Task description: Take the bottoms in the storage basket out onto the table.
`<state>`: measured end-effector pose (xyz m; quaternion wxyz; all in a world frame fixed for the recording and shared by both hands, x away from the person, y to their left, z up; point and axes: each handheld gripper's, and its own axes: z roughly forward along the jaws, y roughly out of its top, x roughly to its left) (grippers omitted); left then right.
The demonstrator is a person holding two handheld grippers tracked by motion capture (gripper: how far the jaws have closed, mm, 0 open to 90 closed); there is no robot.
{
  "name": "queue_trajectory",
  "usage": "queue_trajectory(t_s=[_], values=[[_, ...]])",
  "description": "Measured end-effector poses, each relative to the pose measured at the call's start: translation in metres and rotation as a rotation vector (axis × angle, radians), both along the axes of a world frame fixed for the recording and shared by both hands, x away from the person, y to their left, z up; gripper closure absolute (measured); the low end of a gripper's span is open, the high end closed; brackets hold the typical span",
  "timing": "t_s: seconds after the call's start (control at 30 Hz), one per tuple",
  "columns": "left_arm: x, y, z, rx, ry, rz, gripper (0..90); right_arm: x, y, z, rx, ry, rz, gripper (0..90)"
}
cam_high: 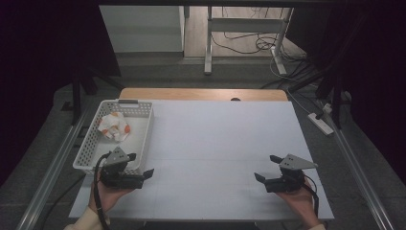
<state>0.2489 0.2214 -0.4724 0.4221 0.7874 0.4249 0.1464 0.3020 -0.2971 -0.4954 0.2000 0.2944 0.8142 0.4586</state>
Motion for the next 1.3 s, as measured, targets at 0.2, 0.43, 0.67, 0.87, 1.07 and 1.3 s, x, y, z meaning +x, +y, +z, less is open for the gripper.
queue_trajectory(t_s=[0.2, 0.43, 0.67, 0.87, 1.07, 1.3], values=[[-0.003, 0.001, 0.0, -0.005, -0.01, 0.003, 9.7, 0.005, 0.005, -0.002, -0.012, 0.028, 0.025, 9.2], [-0.006, 0.0, -0.003, -0.001, -0.004, -0.003, 10.0, 0.002, 0.009, -0.001, -0.021, 0.025, 0.024, 9.3], [-0.008, 0.001, 0.0, 0.009, -0.014, 0.001, 9.9, 0.004, 0.011, -0.002, -0.036, 0.03, 0.028, 9.3], [-0.001, 0.005, 0.005, 0.007, -0.02, 0.002, 10.0, 0.005, 0.011, -0.003, -0.035, 0.033, 0.032, 9.2], [-0.003, 0.009, 0.008, 0.006, -0.023, 0.001, 10.1, 0.004, 0.012, -0.003, -0.041, 0.025, 0.03, 9.2], [-0.003, 0.013, 0.014, -0.012, -0.034, 0.01, 10.4, 0.004, 0.012, -0.003, -0.047, 0.024, 0.032, 9.2]])
